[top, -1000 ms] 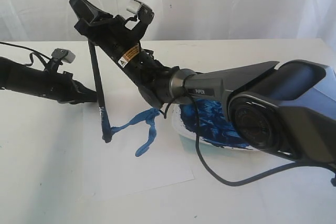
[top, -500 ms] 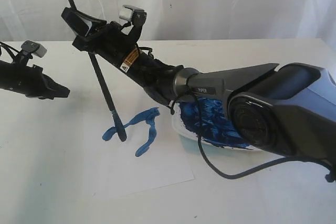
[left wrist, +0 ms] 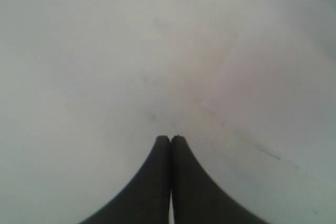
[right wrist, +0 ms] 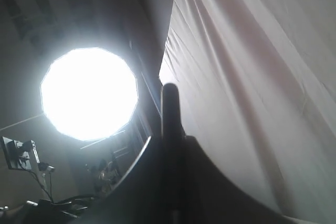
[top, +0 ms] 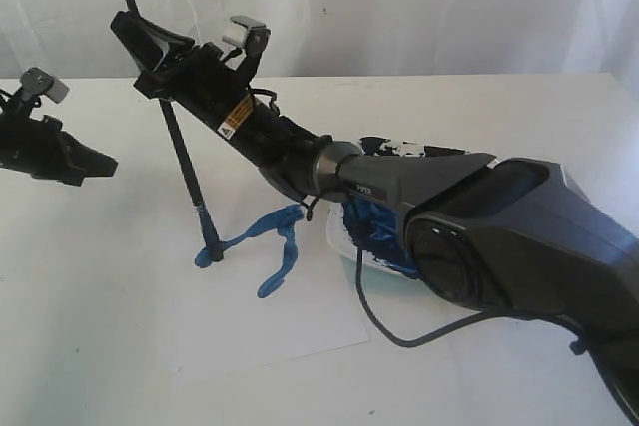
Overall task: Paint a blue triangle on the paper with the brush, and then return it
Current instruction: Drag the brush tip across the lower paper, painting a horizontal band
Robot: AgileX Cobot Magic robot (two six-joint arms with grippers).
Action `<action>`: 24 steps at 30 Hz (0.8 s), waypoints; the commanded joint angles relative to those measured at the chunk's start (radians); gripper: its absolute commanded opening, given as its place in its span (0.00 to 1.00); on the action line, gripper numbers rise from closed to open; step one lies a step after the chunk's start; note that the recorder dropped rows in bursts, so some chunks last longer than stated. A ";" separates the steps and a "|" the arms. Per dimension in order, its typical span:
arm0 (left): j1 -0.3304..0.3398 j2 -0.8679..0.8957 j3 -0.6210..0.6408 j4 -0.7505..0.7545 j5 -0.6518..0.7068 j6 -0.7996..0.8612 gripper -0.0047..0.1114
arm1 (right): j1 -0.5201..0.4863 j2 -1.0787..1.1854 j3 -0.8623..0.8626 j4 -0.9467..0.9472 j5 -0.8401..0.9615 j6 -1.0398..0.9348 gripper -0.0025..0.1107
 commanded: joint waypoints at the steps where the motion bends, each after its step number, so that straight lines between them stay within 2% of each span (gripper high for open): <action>1: 0.055 -0.030 0.000 -0.073 0.017 0.017 0.04 | 0.016 0.025 -0.066 0.028 0.011 0.007 0.02; 7: 0.106 -0.039 0.000 -0.146 0.060 0.030 0.04 | 0.020 0.032 -0.072 -0.033 0.034 0.007 0.02; 24: 0.106 -0.058 0.000 -0.213 0.163 0.051 0.04 | 0.020 0.013 0.074 -0.050 -0.014 0.042 0.02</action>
